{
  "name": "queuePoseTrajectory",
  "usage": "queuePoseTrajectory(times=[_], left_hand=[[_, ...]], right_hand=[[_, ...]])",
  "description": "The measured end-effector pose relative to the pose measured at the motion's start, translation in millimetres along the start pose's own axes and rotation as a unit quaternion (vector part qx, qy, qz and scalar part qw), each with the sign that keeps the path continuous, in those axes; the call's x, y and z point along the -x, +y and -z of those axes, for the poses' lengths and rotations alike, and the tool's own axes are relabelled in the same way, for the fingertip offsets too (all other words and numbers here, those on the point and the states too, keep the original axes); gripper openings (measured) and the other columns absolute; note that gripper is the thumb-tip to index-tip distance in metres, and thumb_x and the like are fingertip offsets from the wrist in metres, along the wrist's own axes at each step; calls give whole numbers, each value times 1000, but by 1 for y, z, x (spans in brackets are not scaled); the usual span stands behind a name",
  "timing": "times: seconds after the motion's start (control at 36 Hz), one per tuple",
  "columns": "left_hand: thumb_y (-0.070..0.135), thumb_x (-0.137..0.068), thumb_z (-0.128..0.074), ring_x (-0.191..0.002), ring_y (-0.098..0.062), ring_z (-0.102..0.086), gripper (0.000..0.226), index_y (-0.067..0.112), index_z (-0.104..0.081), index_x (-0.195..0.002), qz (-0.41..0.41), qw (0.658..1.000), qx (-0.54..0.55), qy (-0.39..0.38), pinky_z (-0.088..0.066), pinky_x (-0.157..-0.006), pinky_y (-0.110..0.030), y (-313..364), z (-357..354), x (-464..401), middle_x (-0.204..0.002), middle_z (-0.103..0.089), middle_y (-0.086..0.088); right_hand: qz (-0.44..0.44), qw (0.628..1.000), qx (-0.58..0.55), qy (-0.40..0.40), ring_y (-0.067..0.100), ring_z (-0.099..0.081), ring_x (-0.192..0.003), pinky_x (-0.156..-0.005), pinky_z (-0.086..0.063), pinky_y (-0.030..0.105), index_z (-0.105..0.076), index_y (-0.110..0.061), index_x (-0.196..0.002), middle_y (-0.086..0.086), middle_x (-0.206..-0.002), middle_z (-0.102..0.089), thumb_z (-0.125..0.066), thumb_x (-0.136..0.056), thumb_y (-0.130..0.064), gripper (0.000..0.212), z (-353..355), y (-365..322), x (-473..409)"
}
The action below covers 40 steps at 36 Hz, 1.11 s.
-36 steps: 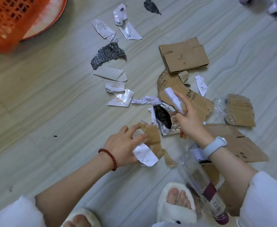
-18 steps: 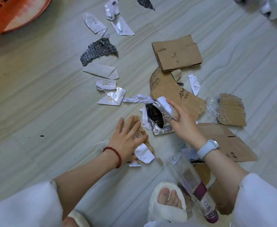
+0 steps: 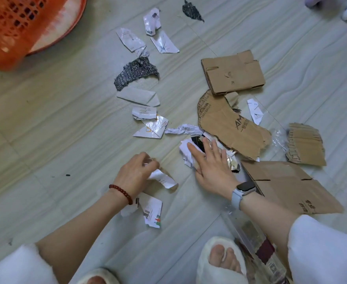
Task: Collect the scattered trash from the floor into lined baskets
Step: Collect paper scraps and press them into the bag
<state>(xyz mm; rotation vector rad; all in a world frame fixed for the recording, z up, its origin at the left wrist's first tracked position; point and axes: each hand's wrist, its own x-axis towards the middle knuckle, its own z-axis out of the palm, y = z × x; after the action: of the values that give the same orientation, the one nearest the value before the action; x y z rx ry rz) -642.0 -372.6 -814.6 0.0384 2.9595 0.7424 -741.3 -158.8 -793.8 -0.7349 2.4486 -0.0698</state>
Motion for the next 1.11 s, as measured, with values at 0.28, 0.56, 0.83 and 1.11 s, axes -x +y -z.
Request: queuePoseTrajectory(times=[0.28, 0.56, 0.83, 1.11], left_hand=[[8, -61, -80, -80, -29, -60, 69, 36, -48, -115, 67, 996, -32, 52, -37, -52, -25, -22, 25, 17, -105, -61, -6], [30, -70, -53, -65, -20, -54, 27, 28, -68, -92, -120, 989, -71, -40, -38, -49, -24, -6, 11, 56, -91, -63, 0], [60, -71, -52, -77, -24, -52, 49, 30, -58, -109, -104, 987, -102, -70, -41, -59, -32, 5, -9, 78, -107, -56, -5], [22, -53, -81, -72, -21, -56, 43, 33, -60, -89, -152, 982, -75, -85, -39, -55, -26, -5, -15, 69, -92, -61, 5]], right_hand=[[19, 986, 63, 152, 38, -57, -94, -76, -48, 48, -38, -29, -127, 14, -104, -59, -63, -73, -36, 59, -9, -3, -8], [-55, 988, 29, 142, 36, -43, -107, -85, -39, 44, -39, -27, -128, 12, -138, -34, -55, -81, -41, 52, 1, -22, -16], [33, 978, 72, 195, 30, -60, -91, -72, -47, 39, -51, -13, -103, 5, -108, -61, -70, -68, -45, 51, -20, -31, -2], [-62, 984, 30, 162, 40, -47, -116, -93, -39, 55, -56, -15, -109, 18, -126, -50, -59, -72, -56, 55, -22, -24, -7]])
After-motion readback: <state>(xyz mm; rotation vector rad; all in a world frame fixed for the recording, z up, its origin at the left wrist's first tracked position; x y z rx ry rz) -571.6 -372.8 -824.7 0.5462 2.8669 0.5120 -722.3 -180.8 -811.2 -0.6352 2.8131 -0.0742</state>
